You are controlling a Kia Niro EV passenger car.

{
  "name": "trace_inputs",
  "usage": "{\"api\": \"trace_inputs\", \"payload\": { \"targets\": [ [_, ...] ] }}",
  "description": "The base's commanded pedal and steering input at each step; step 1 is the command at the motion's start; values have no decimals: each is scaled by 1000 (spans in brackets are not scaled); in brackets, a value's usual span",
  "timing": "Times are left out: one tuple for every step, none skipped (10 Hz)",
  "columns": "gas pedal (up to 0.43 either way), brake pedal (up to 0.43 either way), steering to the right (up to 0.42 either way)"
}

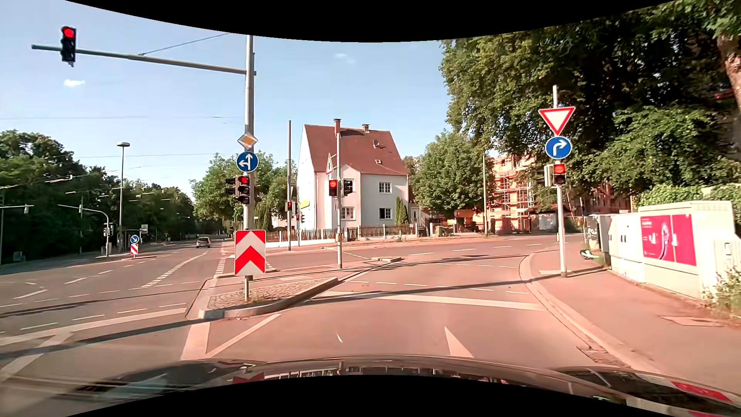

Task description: Follow the waypoints while adhering to traffic rules and regulations

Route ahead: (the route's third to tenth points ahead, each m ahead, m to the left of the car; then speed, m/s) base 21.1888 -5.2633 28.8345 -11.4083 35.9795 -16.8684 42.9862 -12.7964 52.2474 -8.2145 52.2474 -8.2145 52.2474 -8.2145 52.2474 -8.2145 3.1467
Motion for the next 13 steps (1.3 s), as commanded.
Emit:
{"api": "trace_inputs", "payload": {
  "targets": [
    [0, 189, 125],
    [0, 195, 121],
    [0, 201, 116],
    [0, 201, 112],
    [0, 201, 108],
    [0, 201, 102],
    [0, 201, 100],
    [0, 201, 99],
    [0, 201, 97],
    [0, 201, 93],
    [0, 201, 90],
    [0, 201, 88],
    [0, 201, 87]
  ]
}}
